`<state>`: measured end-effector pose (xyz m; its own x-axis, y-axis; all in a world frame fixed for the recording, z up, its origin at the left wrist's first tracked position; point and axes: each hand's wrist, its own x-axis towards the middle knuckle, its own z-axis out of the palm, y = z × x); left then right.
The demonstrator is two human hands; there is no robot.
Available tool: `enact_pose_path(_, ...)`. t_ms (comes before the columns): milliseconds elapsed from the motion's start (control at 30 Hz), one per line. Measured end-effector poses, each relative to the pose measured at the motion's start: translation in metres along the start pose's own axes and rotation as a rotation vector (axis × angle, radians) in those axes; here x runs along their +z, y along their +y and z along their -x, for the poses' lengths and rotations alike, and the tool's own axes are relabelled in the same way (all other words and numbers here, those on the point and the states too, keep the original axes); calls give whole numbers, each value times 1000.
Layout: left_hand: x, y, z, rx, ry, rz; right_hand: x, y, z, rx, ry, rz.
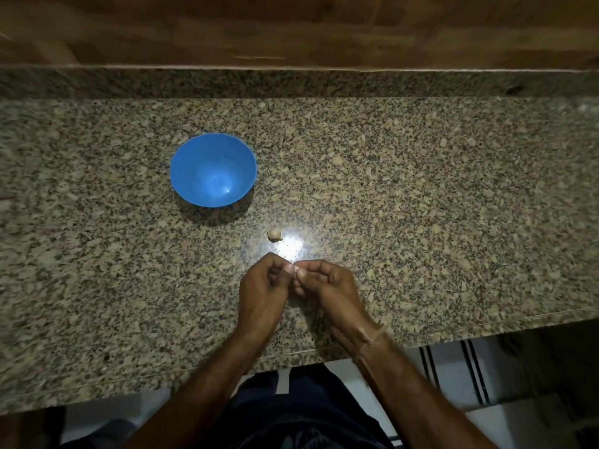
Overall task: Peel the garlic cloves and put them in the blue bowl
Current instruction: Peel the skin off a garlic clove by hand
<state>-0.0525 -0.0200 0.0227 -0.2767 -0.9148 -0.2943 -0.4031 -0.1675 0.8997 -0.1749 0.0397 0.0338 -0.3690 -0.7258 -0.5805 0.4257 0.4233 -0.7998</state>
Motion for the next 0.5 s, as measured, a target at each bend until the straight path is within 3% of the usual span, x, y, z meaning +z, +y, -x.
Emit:
enact_pose_path(167, 6, 4, 4, 156, -5, -223, -11, -2, -14, -528, 6, 666)
enact_pose_path(267, 11, 4, 3, 261, -19, -400, -16, -3, -25, -613, -32, 891)
enact_pose_path(367, 17, 4, 3, 286, -22, -469, -19, 0, -30, -529, -69, 825)
enact_pose_path(433, 19, 6, 2, 192, -54, -384, -20, 3, -31, -528, -73, 793)
enact_pose_path(500, 20, 13, 0, -74, -140, -120, -22, 3, -31, -648, -60, 904)
